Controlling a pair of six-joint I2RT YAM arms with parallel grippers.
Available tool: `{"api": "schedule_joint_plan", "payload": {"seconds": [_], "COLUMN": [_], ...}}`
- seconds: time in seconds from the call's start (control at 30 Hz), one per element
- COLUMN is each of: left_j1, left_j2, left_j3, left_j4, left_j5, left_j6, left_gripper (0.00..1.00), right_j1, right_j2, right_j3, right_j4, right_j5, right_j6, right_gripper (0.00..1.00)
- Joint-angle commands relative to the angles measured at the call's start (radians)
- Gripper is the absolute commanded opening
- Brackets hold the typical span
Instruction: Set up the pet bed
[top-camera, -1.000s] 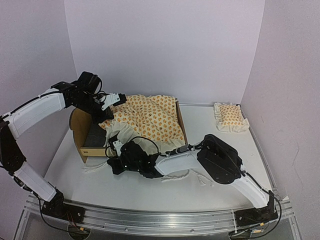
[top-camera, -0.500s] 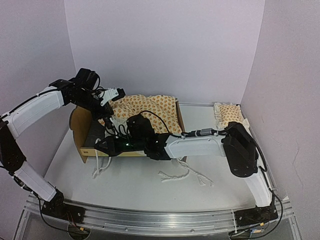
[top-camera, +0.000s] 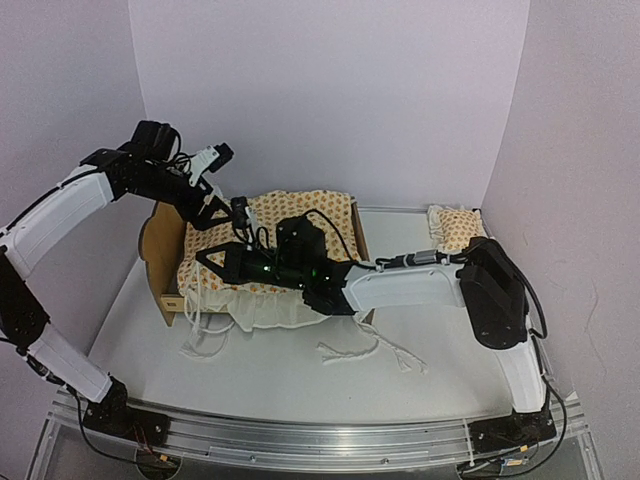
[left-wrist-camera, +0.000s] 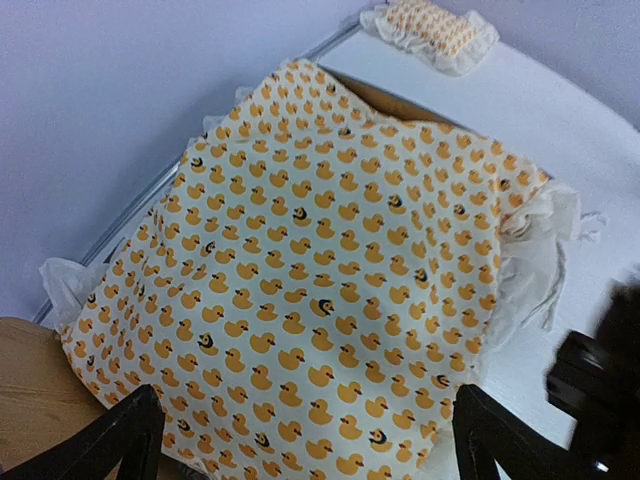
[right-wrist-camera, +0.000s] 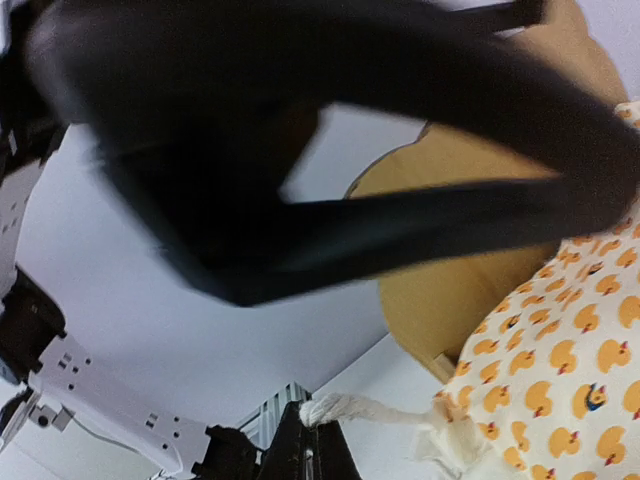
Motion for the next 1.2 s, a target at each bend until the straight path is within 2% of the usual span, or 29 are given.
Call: {"api": "schedule_joint_plan", "payload": {"seconds": [0.0, 0.1, 0.23, 0.3, 0.37, 0.47, 0.53, 0.6, 0.7, 0.77, 0.83, 0.93, 1.1, 1.13, 1.17], "left_j1": [0.042, 0.067, 0.081, 0.081, 0.081, 0.079, 0.078, 0.077, 0.077, 0.077, 0.076, 0.076, 0.071, 0.071, 0.071], "left_j2": [-0.214, -0.353, -0.433, -0.428, -0.42, -0.389, -0.369, -0.339, -0.302, -0.306, -0.323, -0.328, -0.287, -0.279, -0.274], "left_j3": [-0.038, -0.202, -0.36, -0.41, -0.458, -0.51, -0.55, -0.574, -0.587, -0.599, -0.623, -0.655, -0.653, -0.652, -0.65], "left_j4": [0.12, 0.204, 0.101, 0.027, 0.017, 0.044, 0.118, 0.195, 0.254, 0.277, 0.289, 0.314, 0.33, 0.339, 0.349], "left_j5": [0.245, 0.295, 0.357, 0.356, 0.314, 0.309, 0.307, 0.281, 0.192, 0.159, 0.175, 0.213, 0.243, 0.244, 0.241], "left_j6": [-0.164, -0.175, -0.046, 0.029, 0.074, 0.151, 0.14, 0.1, 0.046, 0.046, 0.057, 0.059, 0.029, 0.022, 0.015], "left_gripper": [1.0, 0.97, 0.66, 0.59, 0.6, 0.69, 0.73, 0.73, 0.58, 0.57, 0.54, 0.42, 0.32, 0.28, 0.2], "right_j1": [-0.042, -0.042, -0.041, -0.042, -0.042, -0.039, -0.034, -0.029, -0.025, -0.024, -0.024, -0.022, -0.022, -0.023, -0.023], "right_j2": [-0.025, 0.001, 0.036, 0.048, 0.054, 0.057, 0.062, 0.066, 0.066, 0.066, 0.067, 0.068, 0.069, 0.07, 0.071], "right_j3": [-0.001, 0.031, 0.07, 0.098, 0.11, 0.122, 0.132, 0.139, 0.14, 0.143, 0.147, 0.149, 0.153, 0.154, 0.155], "right_j4": [0.04, 0.039, 0.04, 0.04, 0.04, 0.04, 0.04, 0.04, 0.04, 0.041, 0.041, 0.041, 0.04, 0.04, 0.04], "right_j5": [0.13, 0.145, 0.156, 0.143, 0.144, 0.143, 0.137, 0.134, 0.14, 0.14, 0.14, 0.141, 0.137, 0.134, 0.13], "right_j6": [0.072, 0.071, 0.081, 0.087, 0.094, 0.099, 0.097, 0.099, 0.105, 0.102, 0.097, 0.095, 0.096, 0.096, 0.096], "right_gripper": [0.0, 0.0, 0.0, 0.0, 0.0, 0.0, 0.0, 0.0, 0.0, 0.0, 0.0, 0.0, 0.0, 0.0, 0.0]}}
